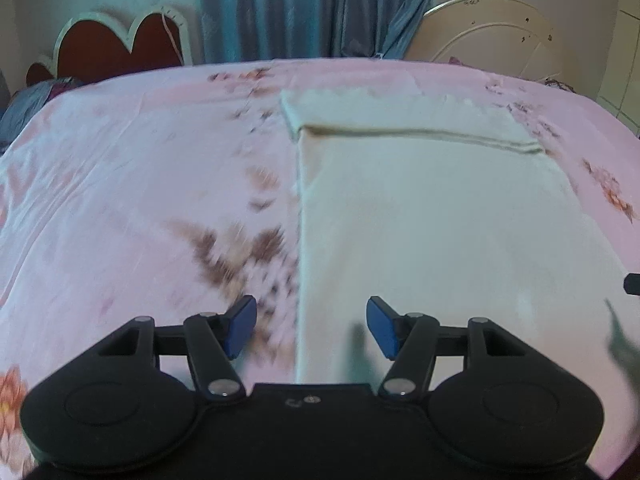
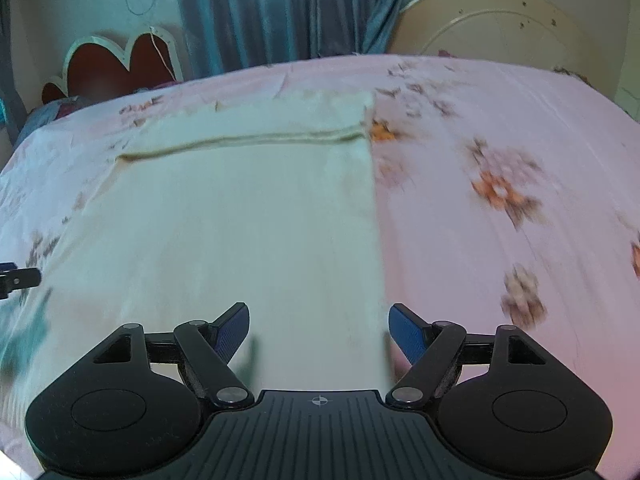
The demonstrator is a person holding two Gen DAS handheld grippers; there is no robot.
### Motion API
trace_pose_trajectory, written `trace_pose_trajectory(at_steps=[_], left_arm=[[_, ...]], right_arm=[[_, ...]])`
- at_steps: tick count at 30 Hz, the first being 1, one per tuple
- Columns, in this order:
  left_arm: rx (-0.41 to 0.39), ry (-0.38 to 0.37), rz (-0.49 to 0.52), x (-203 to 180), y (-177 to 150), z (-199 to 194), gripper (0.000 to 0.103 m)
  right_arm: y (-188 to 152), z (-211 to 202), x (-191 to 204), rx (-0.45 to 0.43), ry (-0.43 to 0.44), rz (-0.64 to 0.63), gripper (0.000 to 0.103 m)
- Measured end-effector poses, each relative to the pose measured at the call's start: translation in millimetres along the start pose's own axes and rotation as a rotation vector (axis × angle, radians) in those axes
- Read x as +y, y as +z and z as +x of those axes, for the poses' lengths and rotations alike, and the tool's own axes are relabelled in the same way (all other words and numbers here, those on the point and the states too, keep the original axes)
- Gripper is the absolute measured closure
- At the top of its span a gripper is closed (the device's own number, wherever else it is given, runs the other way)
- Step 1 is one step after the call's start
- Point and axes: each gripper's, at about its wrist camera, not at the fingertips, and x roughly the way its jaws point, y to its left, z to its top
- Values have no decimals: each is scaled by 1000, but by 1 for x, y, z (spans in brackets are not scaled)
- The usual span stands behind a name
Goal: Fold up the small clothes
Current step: 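Lower both open tools onto the sweater hem edge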
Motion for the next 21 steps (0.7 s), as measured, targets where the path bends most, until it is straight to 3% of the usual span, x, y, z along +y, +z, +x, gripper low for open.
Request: trace_pose_trajectory(at_steps=[12, 21], left_arm=[[93, -72, -105, 19, -54, -22, 51], [121, -144, -142, 12, -69, -31, 55]], right_arm=[[-43, -22, -8, 56, -43, 32, 27], [-65, -33, -13, 97, -27, 96, 27]])
